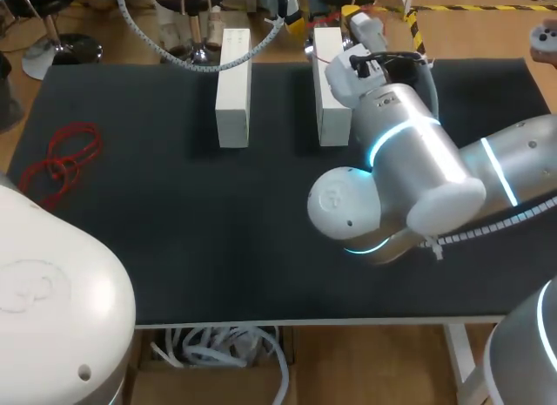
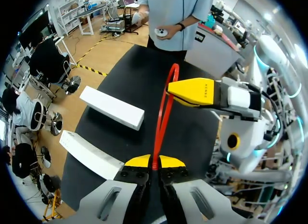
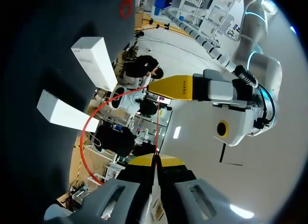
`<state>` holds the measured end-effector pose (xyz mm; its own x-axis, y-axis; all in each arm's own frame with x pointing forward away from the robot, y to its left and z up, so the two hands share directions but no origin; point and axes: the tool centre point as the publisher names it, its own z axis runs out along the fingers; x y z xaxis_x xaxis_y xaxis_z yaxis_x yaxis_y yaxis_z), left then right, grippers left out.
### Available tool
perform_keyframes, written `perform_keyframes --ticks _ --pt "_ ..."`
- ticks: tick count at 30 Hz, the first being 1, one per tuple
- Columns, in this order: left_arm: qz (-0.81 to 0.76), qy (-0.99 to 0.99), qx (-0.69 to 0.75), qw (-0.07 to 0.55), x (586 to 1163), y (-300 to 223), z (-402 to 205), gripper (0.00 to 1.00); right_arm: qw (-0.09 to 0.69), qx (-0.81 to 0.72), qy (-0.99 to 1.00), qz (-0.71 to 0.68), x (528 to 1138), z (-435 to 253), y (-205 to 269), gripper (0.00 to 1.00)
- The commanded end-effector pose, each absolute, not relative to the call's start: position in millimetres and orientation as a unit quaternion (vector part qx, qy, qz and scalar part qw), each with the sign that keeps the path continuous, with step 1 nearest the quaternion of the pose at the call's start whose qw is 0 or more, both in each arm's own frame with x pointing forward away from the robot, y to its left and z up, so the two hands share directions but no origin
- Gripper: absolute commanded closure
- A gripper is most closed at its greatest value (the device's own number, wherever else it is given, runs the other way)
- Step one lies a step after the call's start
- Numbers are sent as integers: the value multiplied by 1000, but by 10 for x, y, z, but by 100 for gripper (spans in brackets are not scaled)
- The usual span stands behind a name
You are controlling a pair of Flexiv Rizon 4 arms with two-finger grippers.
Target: Grab the tape and strap the tape.
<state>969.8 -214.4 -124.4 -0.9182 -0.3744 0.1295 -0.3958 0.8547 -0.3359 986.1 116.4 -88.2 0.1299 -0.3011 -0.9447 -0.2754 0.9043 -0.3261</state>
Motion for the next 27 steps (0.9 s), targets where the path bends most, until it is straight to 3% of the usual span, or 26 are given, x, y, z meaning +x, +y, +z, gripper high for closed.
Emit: perform_keyframes --ticks 1,27 --pt "179 -963 201 30 9696 -2148 -1236 100 716 -223 662 -12 9849 -857 1199 100" --pt "179 -963 201 30 9696 -2148 -1236 100 717 -247 652 -8 9828 -932 1339 100"
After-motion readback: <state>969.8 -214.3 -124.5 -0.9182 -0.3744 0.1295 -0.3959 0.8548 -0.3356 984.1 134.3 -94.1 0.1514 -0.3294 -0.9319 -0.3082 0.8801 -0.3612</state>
